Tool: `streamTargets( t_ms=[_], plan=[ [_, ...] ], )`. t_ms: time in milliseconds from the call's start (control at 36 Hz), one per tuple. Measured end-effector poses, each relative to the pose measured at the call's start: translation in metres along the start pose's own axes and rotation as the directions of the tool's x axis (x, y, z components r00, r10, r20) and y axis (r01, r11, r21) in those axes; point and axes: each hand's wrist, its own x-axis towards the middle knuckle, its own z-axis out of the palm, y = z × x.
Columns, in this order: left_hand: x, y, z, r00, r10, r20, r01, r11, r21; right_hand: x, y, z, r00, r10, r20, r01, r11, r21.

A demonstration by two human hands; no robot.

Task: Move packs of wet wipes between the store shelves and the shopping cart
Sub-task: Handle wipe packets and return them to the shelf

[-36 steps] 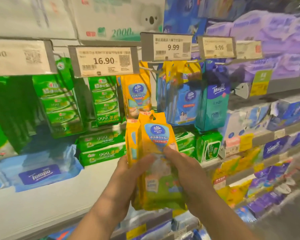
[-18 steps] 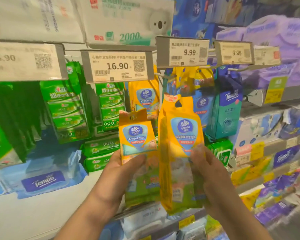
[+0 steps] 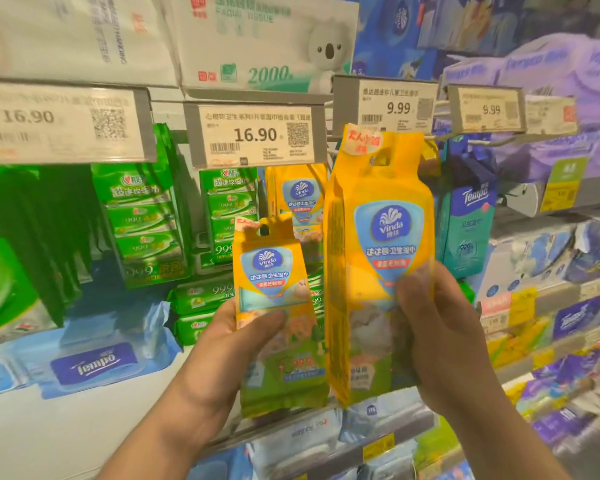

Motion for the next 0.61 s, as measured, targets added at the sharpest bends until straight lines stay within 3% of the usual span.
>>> streamTargets(
  t_ms=[111,278,417,528,611],
  plan=[
    [-0.002,0.002,-0.001,1.000,0.011,0.001,-0.011,1.000,0.012,0.013,0.001,0.003,0.999,0.014,-0.029,-0.017,0.996,-0.092],
    [-0.004,0.003,-0.001,1.000,0.015,-0.003,-0.015,0.999,0.048,0.022,0.003,0.010,0.990,0.137,-0.047,-0.139,0.989,-0.047],
    [-0.005,0.002,-0.005,1.000,-0.013,-0.010,0.014,0.999,0.029,0.015,0.015,0.010,0.989,0.142,-0.030,-0.144,0.986,-0.087],
    [-0.007,0.000,-0.009,1.000,-0.023,-0.020,0.024,0.999,0.024,0.008,0.031,0.008,0.976,0.216,-0.012,-0.216,0.975,-0.056],
    [-0.008,-0.001,-0.011,0.999,-0.023,-0.036,0.024,0.999,0.026,0.003,0.044,0.009,0.946,0.320,0.042,-0.323,0.944,0.067]
  ],
)
